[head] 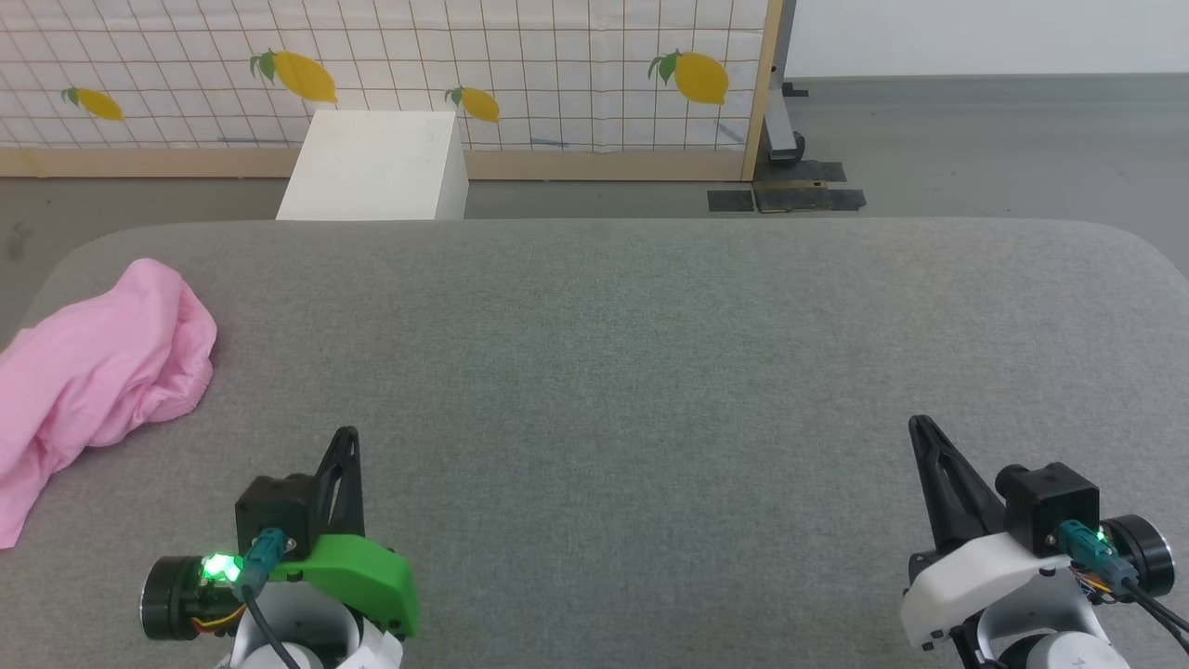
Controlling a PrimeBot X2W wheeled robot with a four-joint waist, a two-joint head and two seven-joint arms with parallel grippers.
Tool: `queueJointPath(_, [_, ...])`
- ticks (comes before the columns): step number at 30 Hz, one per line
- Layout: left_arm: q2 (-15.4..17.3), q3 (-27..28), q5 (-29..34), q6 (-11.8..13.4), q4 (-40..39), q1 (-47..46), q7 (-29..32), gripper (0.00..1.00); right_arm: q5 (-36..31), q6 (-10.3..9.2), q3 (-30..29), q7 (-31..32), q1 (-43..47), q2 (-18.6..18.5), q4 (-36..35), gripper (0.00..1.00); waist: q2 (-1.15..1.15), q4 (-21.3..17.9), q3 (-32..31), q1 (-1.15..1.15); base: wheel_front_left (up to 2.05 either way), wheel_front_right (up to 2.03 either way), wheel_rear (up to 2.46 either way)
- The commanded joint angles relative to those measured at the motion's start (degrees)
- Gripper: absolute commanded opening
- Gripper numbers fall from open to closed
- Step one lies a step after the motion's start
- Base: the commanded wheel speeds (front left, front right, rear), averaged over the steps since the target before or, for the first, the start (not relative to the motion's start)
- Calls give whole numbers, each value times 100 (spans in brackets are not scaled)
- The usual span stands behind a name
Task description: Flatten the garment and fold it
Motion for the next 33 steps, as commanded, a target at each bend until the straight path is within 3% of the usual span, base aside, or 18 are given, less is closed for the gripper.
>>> queueJointPath(1, [-27, 25, 74, 38, -15, 20, 8, 0, -36, -8, 14, -1, -107, 10, -30, 0, 0, 0, 0, 0, 0, 0, 0])
queueJointPath(33, [-27, 25, 74, 38, -15, 20, 8, 0, -36, -8, 14, -1, -107, 10, -30, 0, 0, 0, 0, 0, 0, 0, 0])
